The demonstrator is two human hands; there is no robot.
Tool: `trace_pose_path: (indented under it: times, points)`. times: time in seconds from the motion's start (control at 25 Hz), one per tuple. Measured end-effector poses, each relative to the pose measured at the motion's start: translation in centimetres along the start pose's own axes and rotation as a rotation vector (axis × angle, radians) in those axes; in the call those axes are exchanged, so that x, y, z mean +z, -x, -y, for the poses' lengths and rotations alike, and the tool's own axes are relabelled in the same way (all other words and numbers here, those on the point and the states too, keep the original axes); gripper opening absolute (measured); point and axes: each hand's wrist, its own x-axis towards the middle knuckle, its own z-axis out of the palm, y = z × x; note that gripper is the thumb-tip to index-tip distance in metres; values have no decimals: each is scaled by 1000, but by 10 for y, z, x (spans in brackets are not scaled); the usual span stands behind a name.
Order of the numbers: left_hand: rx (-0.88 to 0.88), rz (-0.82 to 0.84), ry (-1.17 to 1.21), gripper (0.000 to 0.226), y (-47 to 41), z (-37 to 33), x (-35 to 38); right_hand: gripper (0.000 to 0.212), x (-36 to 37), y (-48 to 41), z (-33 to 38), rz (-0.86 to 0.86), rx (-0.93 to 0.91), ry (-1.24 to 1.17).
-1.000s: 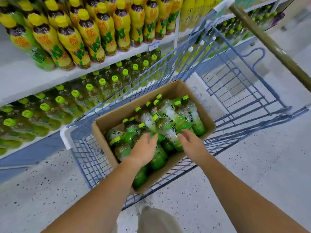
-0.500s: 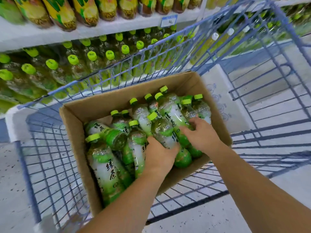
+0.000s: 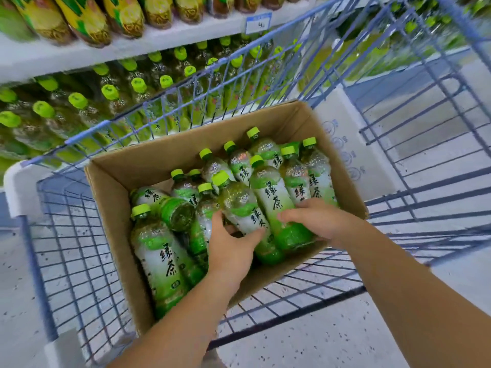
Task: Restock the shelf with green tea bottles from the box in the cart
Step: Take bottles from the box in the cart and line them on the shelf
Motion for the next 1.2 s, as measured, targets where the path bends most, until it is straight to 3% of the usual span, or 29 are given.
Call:
trace_pose_path:
  times: [0.12, 0.16, 0.28, 0.4, 0.56, 0.6, 0.72, 0.84, 0.96, 1.0, 1.2]
  points:
    - [30, 77, 28, 64, -3, 3, -31, 37, 13, -2, -12, 71, 15, -255]
    - [24, 83, 43, 65, -4, 3, -41, 37, 16, -2, -12, 104, 16, -296]
    - [-12, 148, 128, 73, -7, -6, -63, 82, 27, -1, -7, 181, 26, -381]
    - [-61, 218, 265, 73, -4, -21, -81, 68, 39, 16, 4, 186, -54, -459]
    - [-26, 280, 338, 57, 15, -52, -108, 97, 65, 51, 28, 64, -140, -562]
    - [-11, 284, 346, 56, 24, -62, -118, 92, 72, 64, 38, 41, -164, -611]
    - [34, 268, 374, 61, 48, -93, -151, 50, 96, 101, 68, -10, -239, -724]
    - [61, 242, 411, 47, 76, -118, -195, 53, 125, 141, 102, -7, -279, -690]
    - [105, 186, 384, 35, 97, -141, -248, 17, 157, 171, 137, -20, -393, -598]
    - [136, 173, 358, 37, 103, -150, -271, 15, 169, 182, 151, -30, -412, -581]
    - [236, 124, 246, 50, 123, -192, -375, 69, 233, 231, 215, 1, -470, -520]
